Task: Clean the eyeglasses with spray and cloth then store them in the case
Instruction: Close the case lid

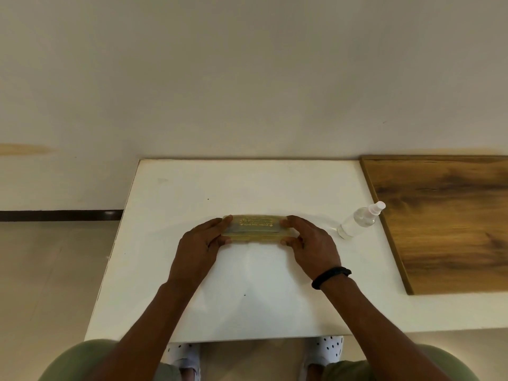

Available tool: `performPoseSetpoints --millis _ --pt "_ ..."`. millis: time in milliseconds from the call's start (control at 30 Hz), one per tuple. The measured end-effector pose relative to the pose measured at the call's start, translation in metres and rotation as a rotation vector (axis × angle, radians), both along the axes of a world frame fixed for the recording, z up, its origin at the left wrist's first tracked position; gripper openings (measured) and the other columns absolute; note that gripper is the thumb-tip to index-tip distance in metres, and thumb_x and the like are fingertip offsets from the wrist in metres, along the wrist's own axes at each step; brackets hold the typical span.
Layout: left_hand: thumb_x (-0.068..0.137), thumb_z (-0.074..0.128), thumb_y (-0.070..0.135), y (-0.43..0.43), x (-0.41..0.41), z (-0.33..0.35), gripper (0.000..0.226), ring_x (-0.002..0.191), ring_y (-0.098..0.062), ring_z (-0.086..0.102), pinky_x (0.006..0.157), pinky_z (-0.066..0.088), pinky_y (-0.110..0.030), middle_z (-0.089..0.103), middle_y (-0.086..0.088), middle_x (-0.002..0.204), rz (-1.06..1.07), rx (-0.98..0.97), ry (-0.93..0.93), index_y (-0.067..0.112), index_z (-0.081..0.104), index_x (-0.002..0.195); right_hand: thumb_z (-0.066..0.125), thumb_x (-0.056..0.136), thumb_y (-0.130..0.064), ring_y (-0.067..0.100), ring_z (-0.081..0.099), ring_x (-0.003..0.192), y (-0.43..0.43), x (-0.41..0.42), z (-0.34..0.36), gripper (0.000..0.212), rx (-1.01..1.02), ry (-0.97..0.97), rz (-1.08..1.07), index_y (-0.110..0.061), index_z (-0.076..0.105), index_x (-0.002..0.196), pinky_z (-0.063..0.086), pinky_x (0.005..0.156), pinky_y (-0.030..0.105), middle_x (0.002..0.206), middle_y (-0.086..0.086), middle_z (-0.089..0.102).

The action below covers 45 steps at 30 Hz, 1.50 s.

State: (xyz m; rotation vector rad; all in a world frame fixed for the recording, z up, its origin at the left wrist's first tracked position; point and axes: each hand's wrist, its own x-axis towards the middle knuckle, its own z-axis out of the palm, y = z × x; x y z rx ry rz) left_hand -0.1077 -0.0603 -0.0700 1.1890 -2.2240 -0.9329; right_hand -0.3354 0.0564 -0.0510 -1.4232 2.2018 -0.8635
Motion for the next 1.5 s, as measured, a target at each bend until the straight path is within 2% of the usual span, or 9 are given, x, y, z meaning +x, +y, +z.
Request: performPoseSetpoints --millis 233,400,567,867,1033,1100,1200,1333,1500 --pt "0.086 0.073 0.011 -0.001 0.001 -0.002 0.051 0.115 -0.01 0.06 0.097 0.032 0.001 0.063 0.007 0.13 -0.011 -0.04 0.0 0.028 0.06 0.133 0.06 0.082 -0.001 0.016 0.072 0.09 0.002 0.002 0.0 0.04 -0.007 -0.003 -0.036 -0.029 0.064 0.11 0.057 0.077 0.043 0.113 -0.017 0.07" --pt "0.087 0.072 0.012 -0.002 0.002 -0.006 0.05 0.117 -0.015 0.062 0.1 0.039 -0.013 0.065 0.002 0.132 -0.017 -0.049 -0.012 0.029 0.061 0.132 0.06 0.082 0.003 0.01 0.071 0.089 0.002 0.003 0.001 0.042 0.011 -0.005 -0.052 -0.027 0.066 0.111 0.056 0.078 0.04 0.113 -0.018 0.07" --pt "0.087 0.07 0.016 -0.001 0.002 -0.004 0.05 0.112 -0.005 0.059 0.096 0.034 0.001 0.06 0.016 0.127 -0.026 -0.053 0.007 0.03 0.058 0.134 0.052 0.081 -0.016 0.019 0.072 0.093 0.001 0.005 0.004 0.038 0.008 -0.002 -0.052 -0.037 0.057 0.112 0.056 0.077 0.043 0.114 -0.017 0.071" --pt "0.086 0.063 0.026 -0.003 0.001 -0.005 0.046 0.115 -0.017 0.064 0.097 0.038 -0.01 0.066 0.001 0.131 -0.028 -0.061 -0.034 0.027 0.062 0.132 0.043 0.077 -0.023 0.018 0.073 0.091 0.0 0.006 0.006 0.039 0.012 -0.002 -0.047 -0.033 0.061 0.11 0.056 0.078 0.043 0.114 -0.018 0.07" --pt "0.085 0.071 0.015 -0.002 0.001 0.0 0.047 0.112 -0.014 0.064 0.096 0.034 0.0 0.067 0.001 0.129 -0.035 -0.043 -0.012 0.024 0.063 0.131 0.058 0.087 -0.023 0.021 0.07 0.089 0.002 0.005 0.009 0.031 0.045 0.088 0.021 -0.031 0.057 0.117 0.056 0.07 0.041 0.119 -0.014 0.066" --pt "0.084 0.074 0.01 -0.001 0.0 0.003 0.048 0.106 -0.013 0.065 0.092 0.032 0.005 0.069 0.002 0.124 -0.034 -0.026 -0.002 0.023 0.064 0.129 0.067 0.086 -0.025 0.015 0.067 0.089 0.005 0.005 0.015 0.045 0.048 0.17 0.043 -0.036 0.049 0.127 0.056 0.066 0.037 0.129 -0.017 0.057" --pt "0.082 0.077 0.009 -0.001 -0.001 0.005 0.049 0.102 -0.01 0.065 0.088 0.033 0.006 0.07 0.003 0.121 -0.026 0.0 0.012 0.023 0.066 0.128 0.073 0.084 -0.027 0.007 0.063 0.087 0.011 0.006 0.041 0.055 -0.161 0.241 -0.026 -0.028 0.048 0.133 0.057 0.063 0.032 0.134 -0.011 0.051" --pt "0.082 0.077 0.01 0.0 -0.002 0.008 0.047 0.106 -0.014 0.066 0.088 0.034 0.005 0.07 0.003 0.122 -0.02 0.021 0.038 0.023 0.067 0.126 0.084 0.074 -0.025 0.026 0.051 0.118 0.021 -0.012 0.074 0.064 -0.605 0.344 -0.283 -0.006 0.05 0.126 0.051 0.09 0.043 0.13 0.017 0.048" --pt "0.083 0.078 0.014 0.001 -0.002 0.01 0.047 0.108 -0.01 0.064 0.09 0.035 0.001 0.07 0.007 0.122 0.007 0.05 0.041 0.026 0.067 0.126 0.089 0.064 -0.028 0.031 0.032 0.136 0.039 -0.042 0.071 0.1 -0.519 0.204 -0.599 -0.007 0.031 0.143 0.033 0.109 0.056 0.144 0.018 0.032"
